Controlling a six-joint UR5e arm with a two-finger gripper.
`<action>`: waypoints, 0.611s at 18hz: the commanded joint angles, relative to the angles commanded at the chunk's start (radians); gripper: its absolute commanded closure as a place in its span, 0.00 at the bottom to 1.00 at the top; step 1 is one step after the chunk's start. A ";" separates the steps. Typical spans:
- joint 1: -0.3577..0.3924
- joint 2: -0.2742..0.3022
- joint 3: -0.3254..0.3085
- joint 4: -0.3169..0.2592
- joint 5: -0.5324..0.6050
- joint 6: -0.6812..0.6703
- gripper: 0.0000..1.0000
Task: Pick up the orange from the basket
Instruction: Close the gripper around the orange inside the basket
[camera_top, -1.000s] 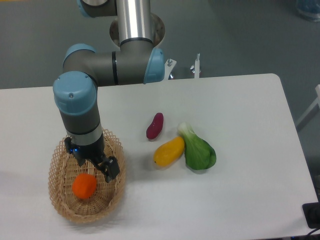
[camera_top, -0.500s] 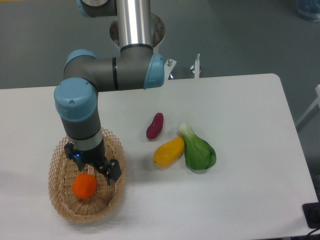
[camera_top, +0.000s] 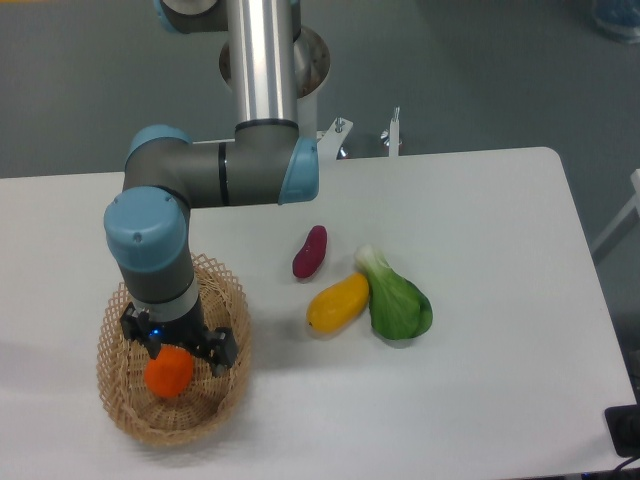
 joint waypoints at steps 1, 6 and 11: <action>-0.005 -0.020 0.000 0.000 0.009 0.001 0.00; -0.020 -0.028 -0.006 0.003 0.020 0.003 0.00; -0.037 -0.048 -0.009 0.035 0.055 -0.002 0.00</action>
